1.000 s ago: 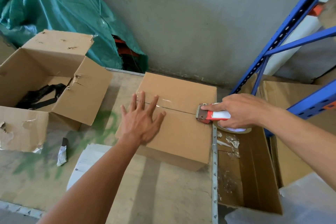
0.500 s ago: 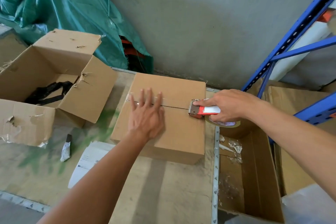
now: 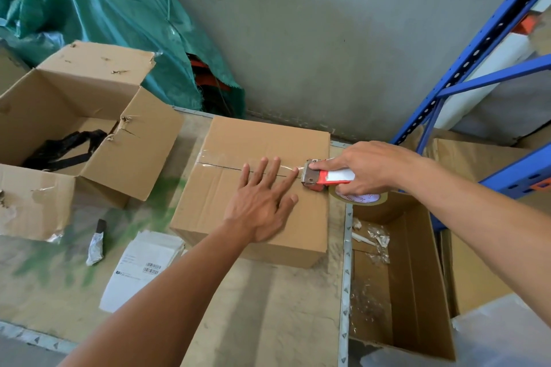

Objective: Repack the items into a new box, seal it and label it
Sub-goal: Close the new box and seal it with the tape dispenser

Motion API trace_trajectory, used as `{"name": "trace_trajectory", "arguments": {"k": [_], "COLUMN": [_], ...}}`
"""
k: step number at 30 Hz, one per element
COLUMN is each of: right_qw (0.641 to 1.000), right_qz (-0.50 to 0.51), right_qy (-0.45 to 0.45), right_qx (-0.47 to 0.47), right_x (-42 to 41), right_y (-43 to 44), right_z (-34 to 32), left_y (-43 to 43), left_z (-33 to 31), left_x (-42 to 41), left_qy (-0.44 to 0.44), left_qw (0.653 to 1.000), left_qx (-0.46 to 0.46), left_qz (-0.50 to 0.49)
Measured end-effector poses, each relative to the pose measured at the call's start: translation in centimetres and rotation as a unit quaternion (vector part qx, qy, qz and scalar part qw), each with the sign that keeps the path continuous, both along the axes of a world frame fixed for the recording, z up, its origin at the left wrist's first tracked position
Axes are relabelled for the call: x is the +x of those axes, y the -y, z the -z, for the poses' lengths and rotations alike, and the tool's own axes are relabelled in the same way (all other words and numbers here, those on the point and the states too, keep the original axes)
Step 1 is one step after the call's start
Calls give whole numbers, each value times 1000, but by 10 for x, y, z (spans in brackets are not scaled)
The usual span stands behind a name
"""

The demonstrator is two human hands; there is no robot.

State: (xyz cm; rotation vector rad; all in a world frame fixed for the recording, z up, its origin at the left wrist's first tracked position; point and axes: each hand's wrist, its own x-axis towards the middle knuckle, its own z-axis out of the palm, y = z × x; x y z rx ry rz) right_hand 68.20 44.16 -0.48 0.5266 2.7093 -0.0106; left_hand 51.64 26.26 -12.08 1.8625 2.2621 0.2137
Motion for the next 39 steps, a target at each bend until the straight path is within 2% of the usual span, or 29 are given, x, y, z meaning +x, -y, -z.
{"name": "trace_trajectory", "arguments": {"k": [24,31,35,39], "right_qw": [998,999,999,998], "right_qz": [39,25,29,49], "right_qy": [41,32,31,29], "right_qx": [-11,22,16,-2], "right_x": [45,40,41,44], "right_y": [-8,-5,-2,-4], "right_z": [-12,-18,-15,-14], "left_y": [-1,-10,-19,-19], "left_z": [3,-12,-9,4], "left_x": [-2,13,45,47], "left_qy": [-7,-25,17,19], "left_qw": [1000,1000,999,999], "left_qx": [-5,-5,21,14], "left_qz": [3,-12,33,29]}}
